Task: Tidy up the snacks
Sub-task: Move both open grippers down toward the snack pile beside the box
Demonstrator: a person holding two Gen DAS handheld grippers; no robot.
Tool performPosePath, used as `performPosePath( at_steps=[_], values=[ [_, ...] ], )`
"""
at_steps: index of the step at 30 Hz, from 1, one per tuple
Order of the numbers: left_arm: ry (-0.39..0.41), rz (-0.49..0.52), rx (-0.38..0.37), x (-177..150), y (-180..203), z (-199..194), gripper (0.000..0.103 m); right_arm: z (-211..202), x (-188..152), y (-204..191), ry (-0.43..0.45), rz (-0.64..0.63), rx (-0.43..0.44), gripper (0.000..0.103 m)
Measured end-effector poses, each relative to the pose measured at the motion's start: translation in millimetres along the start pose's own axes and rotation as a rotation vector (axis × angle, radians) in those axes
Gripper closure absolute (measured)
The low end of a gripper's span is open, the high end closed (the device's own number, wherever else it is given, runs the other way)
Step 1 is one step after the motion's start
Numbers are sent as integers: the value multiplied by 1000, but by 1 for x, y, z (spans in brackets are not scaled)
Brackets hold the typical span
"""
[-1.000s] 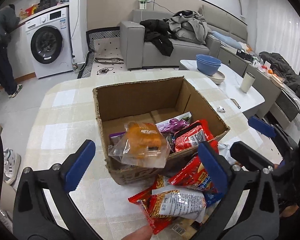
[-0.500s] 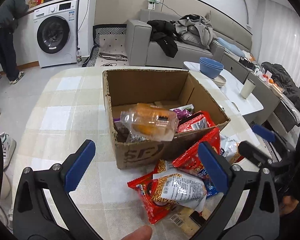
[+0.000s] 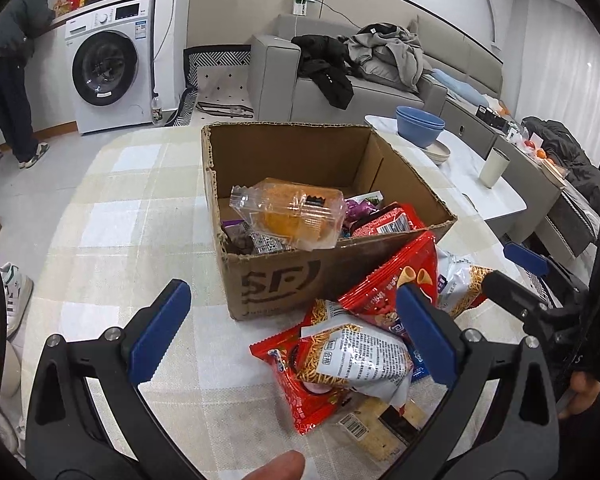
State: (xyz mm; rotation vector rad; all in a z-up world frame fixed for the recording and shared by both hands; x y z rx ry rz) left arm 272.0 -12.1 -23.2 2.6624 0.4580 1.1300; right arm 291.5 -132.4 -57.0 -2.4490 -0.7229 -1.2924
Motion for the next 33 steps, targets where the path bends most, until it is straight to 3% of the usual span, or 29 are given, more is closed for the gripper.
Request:
performPosePath(
  at_steps=[9,23,33],
  values=[
    [-23,-1,11,-17,8,2,1,2,-9,11,-20,25,66,0],
    [-91,41,5,-52,26,13,1,23,-39,21,-145,44,125,1],
    [-150,85,-6,-67,38,23,1,42,-45,21,-163,147,172,1]
  ],
)
Point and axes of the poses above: each gripper's, at about its wrist camera, not at the fingertips, and z roughly the way its jaws point, y to its right, x to its top, the point moved 8 cm from there along z, roughly the way its jaws point, and after that the axes turned 12 degrees about -z, right-handed, at the moved point
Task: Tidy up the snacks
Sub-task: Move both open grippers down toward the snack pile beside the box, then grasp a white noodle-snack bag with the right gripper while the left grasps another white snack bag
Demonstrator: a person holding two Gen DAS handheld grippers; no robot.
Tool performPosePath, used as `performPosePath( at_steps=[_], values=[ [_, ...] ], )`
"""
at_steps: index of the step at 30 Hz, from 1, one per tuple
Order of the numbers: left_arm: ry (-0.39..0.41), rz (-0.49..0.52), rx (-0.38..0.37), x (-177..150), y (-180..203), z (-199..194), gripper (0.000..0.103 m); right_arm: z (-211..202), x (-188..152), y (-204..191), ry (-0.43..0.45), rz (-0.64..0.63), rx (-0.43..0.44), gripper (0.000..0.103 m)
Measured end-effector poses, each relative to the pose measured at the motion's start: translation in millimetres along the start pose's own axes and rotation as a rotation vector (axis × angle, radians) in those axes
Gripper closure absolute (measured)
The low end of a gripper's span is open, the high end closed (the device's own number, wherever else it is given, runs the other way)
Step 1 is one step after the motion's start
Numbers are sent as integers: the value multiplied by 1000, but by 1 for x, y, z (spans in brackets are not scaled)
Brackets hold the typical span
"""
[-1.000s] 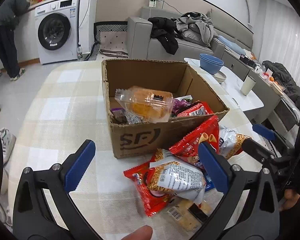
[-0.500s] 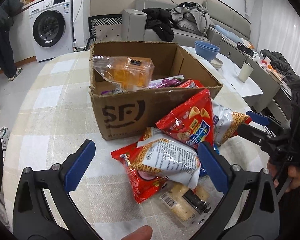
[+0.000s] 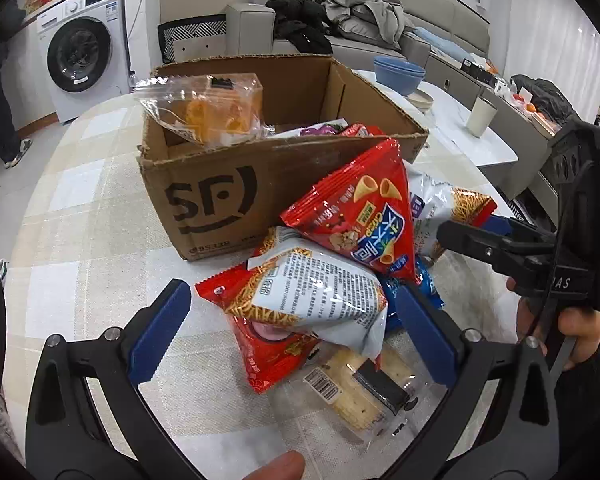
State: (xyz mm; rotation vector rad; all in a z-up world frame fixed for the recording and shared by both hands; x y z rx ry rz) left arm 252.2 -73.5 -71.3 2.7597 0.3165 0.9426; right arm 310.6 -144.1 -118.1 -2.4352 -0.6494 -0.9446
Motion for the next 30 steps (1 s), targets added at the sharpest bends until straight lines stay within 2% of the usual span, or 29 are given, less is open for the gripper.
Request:
performPosePath(
  at_steps=[4,6,13,16,18,30],
  values=[
    [-19,26,-4,-2,7,6,1,5,0,-5,0,1,29,10],
    [-25,42,-1,-4,10,9,1,9,0,-8,-4,5,53,22],
    [-39,63,4,-10,12,16,1,14,2,-16,3,-6,60,27],
    [-46,69,2,-9,15,22,1,15,1,-17,4,-15,54,34],
    [-48,77,7,-7,17,27,1,16,0,-16,3,-11,51,45],
    [-82,78,41,-8,22,54,1,13,0,-12,24,-10,68,61]
  ],
)
Point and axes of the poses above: each gripper's, at about its wrist camera, not at the fingertips, and z roughly the way its jaws point, y to its right, x to its top, the point moved 8 cm from there along z, roughly the way its jaws point, and after that the axes turned 12 degrees about -z, right-handed, at the moved point
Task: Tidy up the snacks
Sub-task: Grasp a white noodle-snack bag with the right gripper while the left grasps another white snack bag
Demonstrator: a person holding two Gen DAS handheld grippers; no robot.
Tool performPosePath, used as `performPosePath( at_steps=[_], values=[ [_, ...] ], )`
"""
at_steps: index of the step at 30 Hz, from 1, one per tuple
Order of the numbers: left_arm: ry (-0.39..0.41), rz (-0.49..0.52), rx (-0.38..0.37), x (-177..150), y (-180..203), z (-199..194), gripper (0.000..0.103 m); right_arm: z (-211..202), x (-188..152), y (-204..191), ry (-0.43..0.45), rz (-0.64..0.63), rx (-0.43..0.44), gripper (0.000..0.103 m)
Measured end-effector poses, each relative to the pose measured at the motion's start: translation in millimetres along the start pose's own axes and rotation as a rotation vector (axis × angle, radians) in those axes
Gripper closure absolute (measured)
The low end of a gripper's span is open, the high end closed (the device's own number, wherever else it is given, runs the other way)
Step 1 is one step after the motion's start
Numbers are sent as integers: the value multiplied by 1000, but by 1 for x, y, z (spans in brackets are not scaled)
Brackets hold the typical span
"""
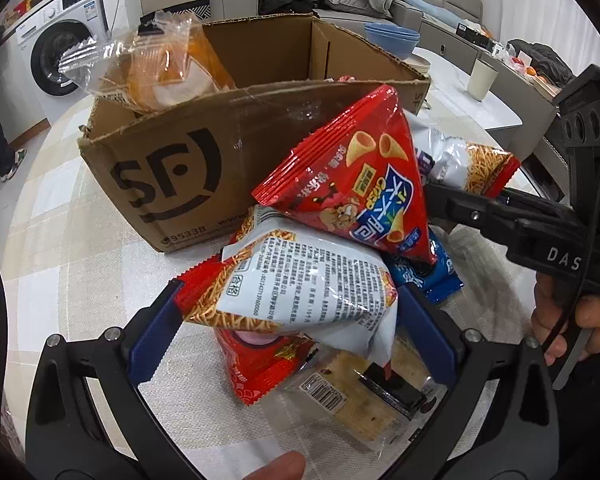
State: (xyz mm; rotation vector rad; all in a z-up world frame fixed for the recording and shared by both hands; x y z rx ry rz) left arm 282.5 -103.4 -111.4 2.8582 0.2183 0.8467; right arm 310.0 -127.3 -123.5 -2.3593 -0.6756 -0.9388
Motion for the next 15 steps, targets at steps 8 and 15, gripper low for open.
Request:
performPosePath(
  at_steps=[8,15],
  values=[
    [-4,11,9,-1,7,8,1,-13,1,-2,17,-21,1,63],
    [4,42,6,1,16,10,6,-21,1,0,28,-18,1,63]
  ],
)
Point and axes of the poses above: each gripper's, at about its wrist camera, not at the fingertips, and z roughly the way its jaws point, y to its right, x to its top, the point moved 8 cm from there along z, roughly the way its jaws point, and after that the axes turned 12 degrees about -z, right-handed, at the moved point
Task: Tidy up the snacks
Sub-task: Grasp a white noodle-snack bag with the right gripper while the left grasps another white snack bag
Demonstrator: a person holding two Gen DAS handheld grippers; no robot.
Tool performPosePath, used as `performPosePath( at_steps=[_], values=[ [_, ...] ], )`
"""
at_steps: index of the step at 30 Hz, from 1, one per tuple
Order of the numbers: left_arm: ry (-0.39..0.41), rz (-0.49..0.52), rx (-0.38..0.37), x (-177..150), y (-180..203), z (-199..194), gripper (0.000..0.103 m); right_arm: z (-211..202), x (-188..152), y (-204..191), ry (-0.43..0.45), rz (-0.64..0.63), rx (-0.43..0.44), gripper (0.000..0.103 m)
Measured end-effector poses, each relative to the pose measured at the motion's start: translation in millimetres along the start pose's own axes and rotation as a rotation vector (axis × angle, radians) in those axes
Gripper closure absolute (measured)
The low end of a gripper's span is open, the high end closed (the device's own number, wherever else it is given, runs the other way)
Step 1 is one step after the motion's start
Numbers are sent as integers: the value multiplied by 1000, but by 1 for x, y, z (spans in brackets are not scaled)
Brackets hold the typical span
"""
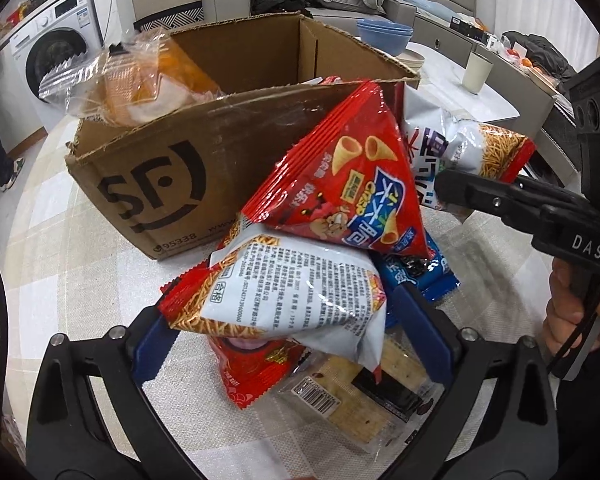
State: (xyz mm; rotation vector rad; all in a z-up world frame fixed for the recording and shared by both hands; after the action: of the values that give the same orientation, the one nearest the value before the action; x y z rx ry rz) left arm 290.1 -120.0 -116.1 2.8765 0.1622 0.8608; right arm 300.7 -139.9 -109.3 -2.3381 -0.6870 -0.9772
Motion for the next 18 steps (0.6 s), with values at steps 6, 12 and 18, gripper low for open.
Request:
performPosePath(
  at_steps=[6,12,18],
  values=[
    [11,17,20,3,7,2,21,-3,0,-1,9,-11,-6,63],
    [33,22,-9,2,8,-5,39,-6,1,-2,18,-8,-3,63],
    [42,12,-36,-4,6,-17,43,-11,5,-5,38,-11,5,63]
  ],
)
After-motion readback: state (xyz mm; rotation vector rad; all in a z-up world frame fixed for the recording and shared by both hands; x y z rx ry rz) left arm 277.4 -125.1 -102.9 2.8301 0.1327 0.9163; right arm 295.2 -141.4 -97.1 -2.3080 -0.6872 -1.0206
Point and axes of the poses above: each gripper's, at about its wrist camera, not at the fingertips, and z roughly the way its jaws point, y to its right, x to its top, the point moved 8 cm from there along z, roughly the way its jaws point, and after that the axes turned 12 degrees about -z, right-handed, at the moved point
